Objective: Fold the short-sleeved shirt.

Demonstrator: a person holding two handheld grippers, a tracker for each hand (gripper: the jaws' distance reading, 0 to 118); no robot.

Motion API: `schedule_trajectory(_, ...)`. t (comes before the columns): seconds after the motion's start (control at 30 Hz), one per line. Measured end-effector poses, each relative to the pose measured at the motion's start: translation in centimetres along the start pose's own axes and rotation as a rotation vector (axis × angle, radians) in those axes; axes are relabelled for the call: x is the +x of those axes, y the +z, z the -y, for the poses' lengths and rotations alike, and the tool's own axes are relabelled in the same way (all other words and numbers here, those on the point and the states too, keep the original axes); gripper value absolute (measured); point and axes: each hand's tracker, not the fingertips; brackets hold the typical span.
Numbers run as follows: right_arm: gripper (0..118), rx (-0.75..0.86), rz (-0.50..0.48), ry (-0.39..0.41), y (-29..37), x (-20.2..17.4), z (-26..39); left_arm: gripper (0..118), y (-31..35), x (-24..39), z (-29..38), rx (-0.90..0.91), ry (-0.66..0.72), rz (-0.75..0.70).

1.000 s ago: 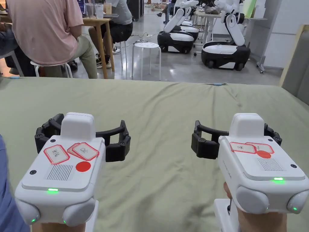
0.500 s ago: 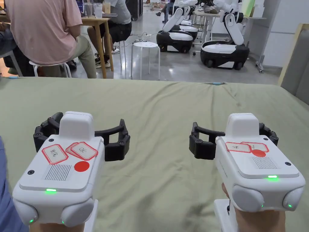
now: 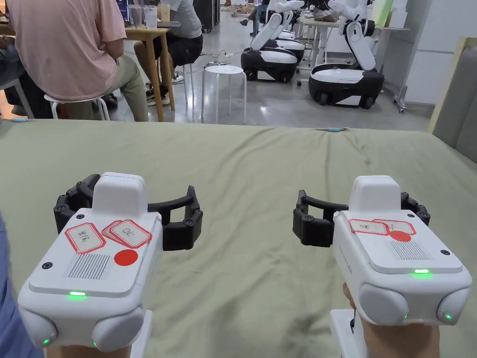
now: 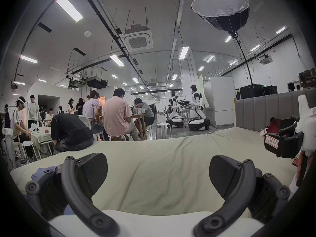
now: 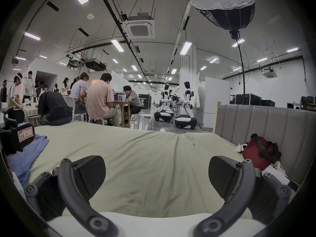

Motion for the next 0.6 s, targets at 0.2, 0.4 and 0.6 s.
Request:
schedule_trajectory(0.2, 118, 0.01, 0.009, 0.0, 0.13, 0.07, -0.18, 118, -0.43, -0.23, 0.26, -0.014, 0.019, 0.001)
schedule_trajectory(0.4, 118, 0.011, 0.018, 0.002, 0.19, -0.11, -0.18, 118, -0.36, -0.02, 0.28, -0.01, 0.011, -0.001)
schedule_trajectory(0.6, 0, -0.002, 0.028, -0.016, 0.27, -0.07, -0.59, 0, -0.2, 0.34, -0.07, -0.015, 0.022, 0.012)
